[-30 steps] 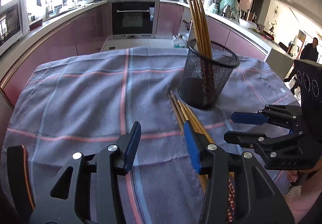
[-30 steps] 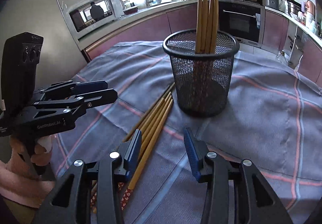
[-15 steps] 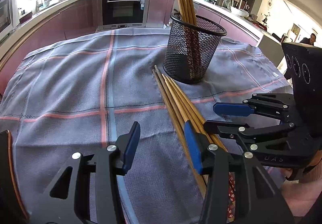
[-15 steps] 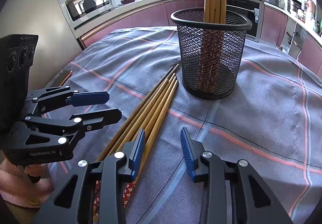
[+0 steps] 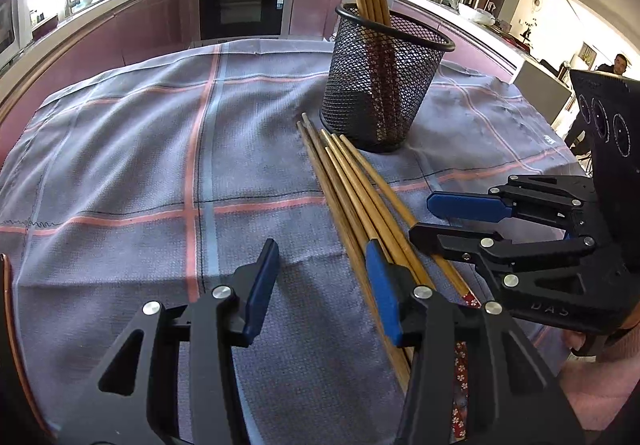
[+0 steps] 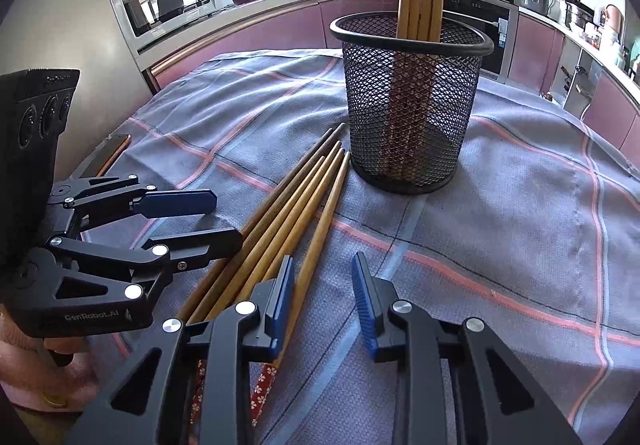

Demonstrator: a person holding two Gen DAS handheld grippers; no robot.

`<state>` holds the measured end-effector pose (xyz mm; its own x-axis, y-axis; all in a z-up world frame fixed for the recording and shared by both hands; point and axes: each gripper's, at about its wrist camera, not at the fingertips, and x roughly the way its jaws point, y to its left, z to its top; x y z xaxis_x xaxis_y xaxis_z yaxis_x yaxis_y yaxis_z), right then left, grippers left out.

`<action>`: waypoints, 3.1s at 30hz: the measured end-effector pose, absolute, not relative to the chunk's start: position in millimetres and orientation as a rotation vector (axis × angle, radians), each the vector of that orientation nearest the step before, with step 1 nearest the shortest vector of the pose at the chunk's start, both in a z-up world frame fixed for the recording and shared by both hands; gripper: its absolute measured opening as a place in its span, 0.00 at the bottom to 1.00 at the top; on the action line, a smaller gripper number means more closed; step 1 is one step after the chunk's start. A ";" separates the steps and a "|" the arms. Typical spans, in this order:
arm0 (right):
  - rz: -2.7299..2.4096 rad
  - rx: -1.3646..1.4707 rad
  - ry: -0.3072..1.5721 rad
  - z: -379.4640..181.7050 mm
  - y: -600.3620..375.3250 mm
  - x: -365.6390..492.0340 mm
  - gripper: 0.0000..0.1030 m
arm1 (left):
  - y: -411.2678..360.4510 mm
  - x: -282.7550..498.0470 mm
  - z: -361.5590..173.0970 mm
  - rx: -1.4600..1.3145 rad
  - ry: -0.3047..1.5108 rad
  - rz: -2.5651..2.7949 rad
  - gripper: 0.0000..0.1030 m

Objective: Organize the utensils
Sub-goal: 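Release the chopsticks and bring both grippers back over the pile, then close the left gripper on a chopstick while the right gripper grasps another, then lift the left gripper's chopstick into the mesh holder while the right gripper inserts its own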

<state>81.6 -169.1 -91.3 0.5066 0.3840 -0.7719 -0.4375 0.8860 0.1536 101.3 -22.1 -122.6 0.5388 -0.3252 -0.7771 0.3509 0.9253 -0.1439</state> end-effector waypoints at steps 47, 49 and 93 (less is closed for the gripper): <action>0.468 -0.061 0.907 -93.0 -164.5 93.6 0.07 | -28.5 120.6 -126.9 0.020 0.968 -0.382 0.15; 0.467 -0.063 0.906 -92.7 -164.3 93.6 0.07 | -29.8 121.8 -127.2 0.032 0.967 -0.382 0.15; 0.605 0.019 0.699 -18.0 -183.5 84.3 0.05 | 12.4 120.2 -62.7 -0.174 0.829 -0.377 0.07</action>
<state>84.3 -183.5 -18.0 0.6024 0.5285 -0.5982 -0.5158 0.8297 0.2136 120.2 12.4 -62.7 0.6143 -0.3923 -0.6847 0.2583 0.9198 -0.2953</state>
